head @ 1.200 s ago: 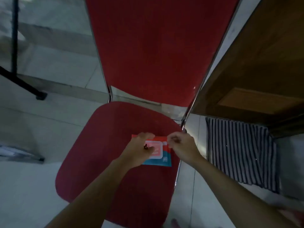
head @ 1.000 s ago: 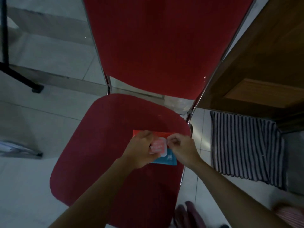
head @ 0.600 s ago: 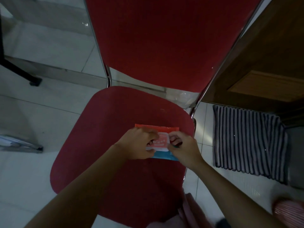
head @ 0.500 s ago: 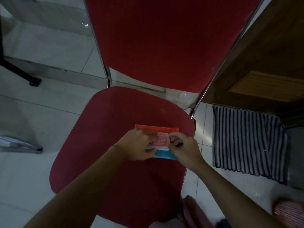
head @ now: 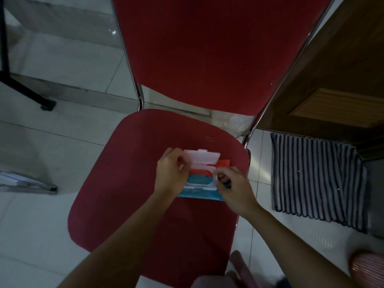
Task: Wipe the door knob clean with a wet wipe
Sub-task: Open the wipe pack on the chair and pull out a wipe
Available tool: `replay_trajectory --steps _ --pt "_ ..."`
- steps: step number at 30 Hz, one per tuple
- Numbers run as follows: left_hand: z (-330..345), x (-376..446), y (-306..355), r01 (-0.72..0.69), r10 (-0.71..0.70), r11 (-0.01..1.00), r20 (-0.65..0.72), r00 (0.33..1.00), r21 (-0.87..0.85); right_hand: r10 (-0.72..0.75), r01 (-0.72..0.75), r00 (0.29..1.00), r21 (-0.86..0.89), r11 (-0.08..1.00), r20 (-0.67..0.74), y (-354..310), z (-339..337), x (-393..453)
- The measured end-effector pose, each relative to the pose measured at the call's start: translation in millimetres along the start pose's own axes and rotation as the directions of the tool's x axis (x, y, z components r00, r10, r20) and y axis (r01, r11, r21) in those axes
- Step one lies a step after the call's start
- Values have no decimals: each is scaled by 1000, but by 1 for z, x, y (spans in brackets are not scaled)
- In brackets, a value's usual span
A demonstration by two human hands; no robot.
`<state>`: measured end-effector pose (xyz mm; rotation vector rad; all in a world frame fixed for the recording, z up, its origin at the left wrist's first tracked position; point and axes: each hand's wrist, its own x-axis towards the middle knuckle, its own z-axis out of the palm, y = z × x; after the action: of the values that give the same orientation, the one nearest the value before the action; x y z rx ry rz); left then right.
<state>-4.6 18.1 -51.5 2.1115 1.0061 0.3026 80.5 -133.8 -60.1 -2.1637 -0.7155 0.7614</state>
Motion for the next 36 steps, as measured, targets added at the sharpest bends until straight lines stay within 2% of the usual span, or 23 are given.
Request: replay_trajectory --steps 4,9,13,17,21,24,29,33,36 --pt "8 -14 2 -54 30 994 232 972 98 -13 14 1000 -23 1000 11 -3 2 -2" --pt "15 -18 13 -62 6 967 221 975 245 -8 8 1000 -22 1000 -4 -6 3 -3" --pt "11 -14 8 -62 35 988 182 983 144 -40 39 999 -85 996 -4 -9 1 -1" --pt "0 -16 0 -40 31 998 150 988 54 -129 110 991 -301 947 -43 -18 6 3" --pt "-7 -21 0 68 -48 992 173 984 -111 -138 135 990 -301 944 11 -32 15 8" --pt "-8 -22 1 96 -67 984 183 981 -150 -165 146 986 -334 931 -28 -36 21 15" --pt "-9 -24 0 120 -82 978 208 975 -174 -188 178 982 -395 901 13 -38 27 22" --pt "-10 -23 0 119 -81 979 219 972 -167 -174 191 981 -337 922 80 -32 30 25" --pt "-11 -22 -1 115 -77 980 223 972 -164 -59 63 997 -82 995 56 -33 26 24"
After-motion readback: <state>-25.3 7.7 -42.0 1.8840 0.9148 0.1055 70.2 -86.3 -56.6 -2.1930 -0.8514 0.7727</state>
